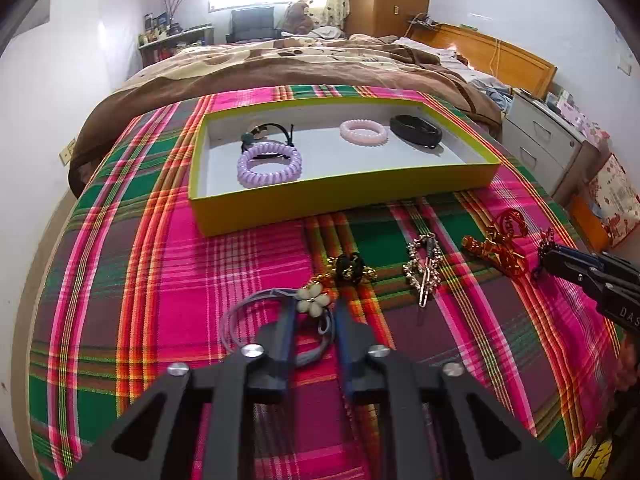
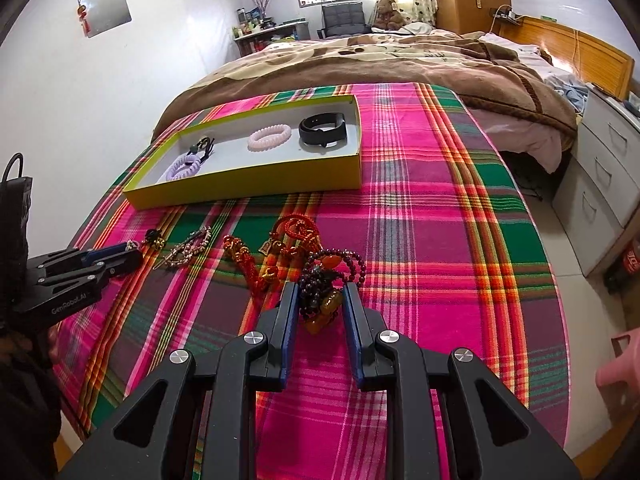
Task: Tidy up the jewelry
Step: 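Grasp the grey flower hair tie with the left tool while the right tool grasps the dark beaded bracelet, then carry both held items into the white box and open both tools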
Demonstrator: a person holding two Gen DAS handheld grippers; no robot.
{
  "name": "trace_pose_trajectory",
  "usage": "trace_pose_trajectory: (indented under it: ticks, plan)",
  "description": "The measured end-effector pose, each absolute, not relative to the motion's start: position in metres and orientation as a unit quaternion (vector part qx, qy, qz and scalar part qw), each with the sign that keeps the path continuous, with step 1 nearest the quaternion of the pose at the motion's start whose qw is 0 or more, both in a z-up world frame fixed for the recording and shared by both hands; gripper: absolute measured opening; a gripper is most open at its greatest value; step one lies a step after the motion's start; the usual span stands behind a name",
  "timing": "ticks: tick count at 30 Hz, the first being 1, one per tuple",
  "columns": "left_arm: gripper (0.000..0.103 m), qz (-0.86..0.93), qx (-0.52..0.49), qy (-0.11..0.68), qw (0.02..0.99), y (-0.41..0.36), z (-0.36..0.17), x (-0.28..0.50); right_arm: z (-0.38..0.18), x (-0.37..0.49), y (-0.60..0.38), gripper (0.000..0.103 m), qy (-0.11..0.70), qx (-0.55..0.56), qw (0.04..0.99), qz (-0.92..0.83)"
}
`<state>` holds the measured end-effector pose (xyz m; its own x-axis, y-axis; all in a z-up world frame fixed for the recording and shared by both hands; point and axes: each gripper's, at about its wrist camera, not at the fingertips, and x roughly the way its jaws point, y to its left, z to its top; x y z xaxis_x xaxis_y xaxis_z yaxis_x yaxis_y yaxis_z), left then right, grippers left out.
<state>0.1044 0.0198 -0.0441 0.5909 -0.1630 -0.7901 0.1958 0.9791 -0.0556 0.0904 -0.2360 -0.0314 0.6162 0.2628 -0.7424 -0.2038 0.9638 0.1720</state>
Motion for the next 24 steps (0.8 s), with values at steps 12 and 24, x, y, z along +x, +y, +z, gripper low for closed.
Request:
trace_pose_trajectory:
  ticks: [12, 24]
  plan:
    - [0.016, -0.097, 0.009, 0.437, 0.894, 0.026, -0.042, 0.098, -0.030, 0.089, -0.235, 0.023, 0.416, 0.031, 0.900, 0.126]
    - [0.016, -0.092, -0.001, 0.423, 0.901, 0.032, -0.029, 0.091, -0.021, 0.088, -0.233, 0.023, 0.405, 0.032, 0.905, 0.127]
